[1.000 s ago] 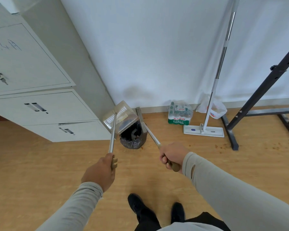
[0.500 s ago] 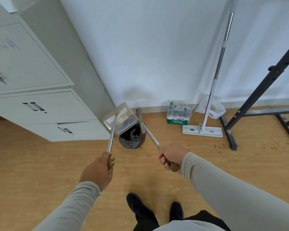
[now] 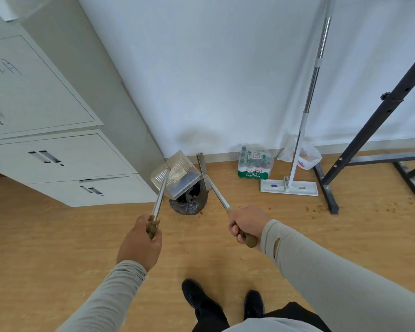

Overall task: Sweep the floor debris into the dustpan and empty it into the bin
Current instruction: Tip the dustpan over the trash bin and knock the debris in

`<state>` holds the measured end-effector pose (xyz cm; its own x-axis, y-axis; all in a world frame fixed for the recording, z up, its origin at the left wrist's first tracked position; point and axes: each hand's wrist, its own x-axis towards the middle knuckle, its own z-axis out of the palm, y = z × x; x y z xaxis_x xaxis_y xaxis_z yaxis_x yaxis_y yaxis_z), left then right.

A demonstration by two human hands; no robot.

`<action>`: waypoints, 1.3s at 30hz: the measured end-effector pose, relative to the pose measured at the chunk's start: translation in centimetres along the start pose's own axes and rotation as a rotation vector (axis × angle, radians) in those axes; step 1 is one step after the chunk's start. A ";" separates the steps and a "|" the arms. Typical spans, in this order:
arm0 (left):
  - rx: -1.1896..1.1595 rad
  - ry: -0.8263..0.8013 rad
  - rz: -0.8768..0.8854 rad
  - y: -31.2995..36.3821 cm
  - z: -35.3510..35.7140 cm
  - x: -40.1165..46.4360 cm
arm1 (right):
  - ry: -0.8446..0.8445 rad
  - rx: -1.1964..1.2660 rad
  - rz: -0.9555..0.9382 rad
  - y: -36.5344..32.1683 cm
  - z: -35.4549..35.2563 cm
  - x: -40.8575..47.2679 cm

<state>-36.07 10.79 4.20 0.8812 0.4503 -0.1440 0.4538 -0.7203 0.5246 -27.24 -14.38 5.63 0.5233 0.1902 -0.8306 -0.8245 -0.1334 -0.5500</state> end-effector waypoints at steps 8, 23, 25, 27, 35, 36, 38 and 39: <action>-0.262 0.172 -0.178 0.0 -0.1 0.8 | 0.007 0.022 -0.007 -0.1 -0.2 0.0; -0.283 0.170 -0.138 -0.6 0.4 -0.6 | -0.005 0.021 -0.030 0.8 0.0 0.0; -0.289 0.193 -0.130 -0.7 0.2 -0.6 | -0.006 0.035 -0.033 0.9 -0.4 -0.1; -0.301 0.201 -0.128 -1.1 0.1 -1.0 | -0.013 0.039 -0.041 1.0 -0.7 -0.3; -0.421 0.246 -0.206 -0.5 1.2 -1.5 | 0.004 0.016 -0.008 1.3 0.2 -0.5; -0.445 0.244 -0.211 -0.4 1.1 -1.2 | -0.002 0.028 -0.005 1.2 0.2 -0.4; -0.542 0.257 -0.266 -0.4 0.9 -0.7 | 0.003 0.032 0.010 1.5 0.0 -0.5; -0.642 0.274 -0.299 0.0 0.7 -0.5 | 0.013 0.024 0.020 1.6 -0.1 -0.6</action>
<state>-36.43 10.21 3.64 0.6306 0.7533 -0.1868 0.4280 -0.1368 0.8934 -28.86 -14.76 5.24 0.5095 0.1755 -0.8424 -0.8395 -0.1132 -0.5314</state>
